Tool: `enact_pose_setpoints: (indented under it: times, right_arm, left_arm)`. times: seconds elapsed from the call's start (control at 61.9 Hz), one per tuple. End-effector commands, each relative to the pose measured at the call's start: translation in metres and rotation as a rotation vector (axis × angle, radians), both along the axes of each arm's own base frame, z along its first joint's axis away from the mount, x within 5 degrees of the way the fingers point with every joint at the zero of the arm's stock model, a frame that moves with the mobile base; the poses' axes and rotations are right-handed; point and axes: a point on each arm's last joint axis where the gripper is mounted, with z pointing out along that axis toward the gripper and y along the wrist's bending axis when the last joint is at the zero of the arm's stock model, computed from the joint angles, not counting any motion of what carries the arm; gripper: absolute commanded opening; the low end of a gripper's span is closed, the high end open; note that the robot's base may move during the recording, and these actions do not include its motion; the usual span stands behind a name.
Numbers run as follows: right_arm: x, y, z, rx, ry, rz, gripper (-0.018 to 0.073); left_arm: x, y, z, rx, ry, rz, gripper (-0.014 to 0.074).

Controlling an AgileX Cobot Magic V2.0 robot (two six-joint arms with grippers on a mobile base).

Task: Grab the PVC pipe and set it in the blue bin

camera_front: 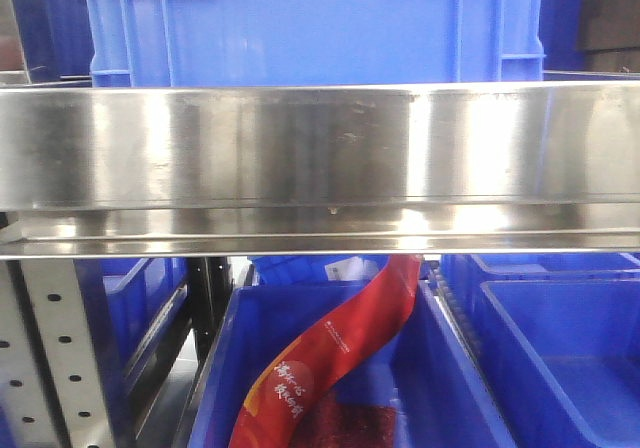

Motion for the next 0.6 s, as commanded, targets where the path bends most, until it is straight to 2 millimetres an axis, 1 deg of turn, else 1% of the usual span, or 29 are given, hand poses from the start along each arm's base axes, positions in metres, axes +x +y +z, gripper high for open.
enact_pose_setpoints:
  times: [0.0, 0.113, 0.161, 0.226, 0.291, 0.581]
  right_arm:
    - [-0.003, -0.003, -0.015, -0.001, -0.02, -0.04, -0.0169]
    - [-0.007, -0.004, -0.033, 0.001, -0.036, -0.055, -0.0169]
    - [-0.005, -0.004, -0.041, -0.002, -0.013, -0.055, -0.0169]
    - [-0.004, -0.004, -0.048, 0.002, -0.026, -0.056, -0.0169]
    - [-0.004, -0.004, -0.044, 0.007, -0.073, -0.057, -0.0169]
    - [-0.004, -0.004, -0.047, 0.006, -0.04, -0.057, -0.0169]
  left_arm:
    - [-0.002, 0.001, 0.002, -0.009, -0.03, -0.003, -0.0111]
    - [-0.002, 0.001, 0.002, -0.009, -0.03, -0.003, -0.0111]
    - [-0.002, 0.001, 0.002, -0.009, -0.03, -0.003, -0.0111]
    - [-0.002, 0.001, 0.002, -0.009, -0.03, -0.003, -0.0111]
    - [-0.002, 0.001, 0.002, -0.009, -0.03, -0.003, -0.0111]
    - [-0.002, 0.001, 0.002, -0.009, -0.03, -0.003, -0.0111]
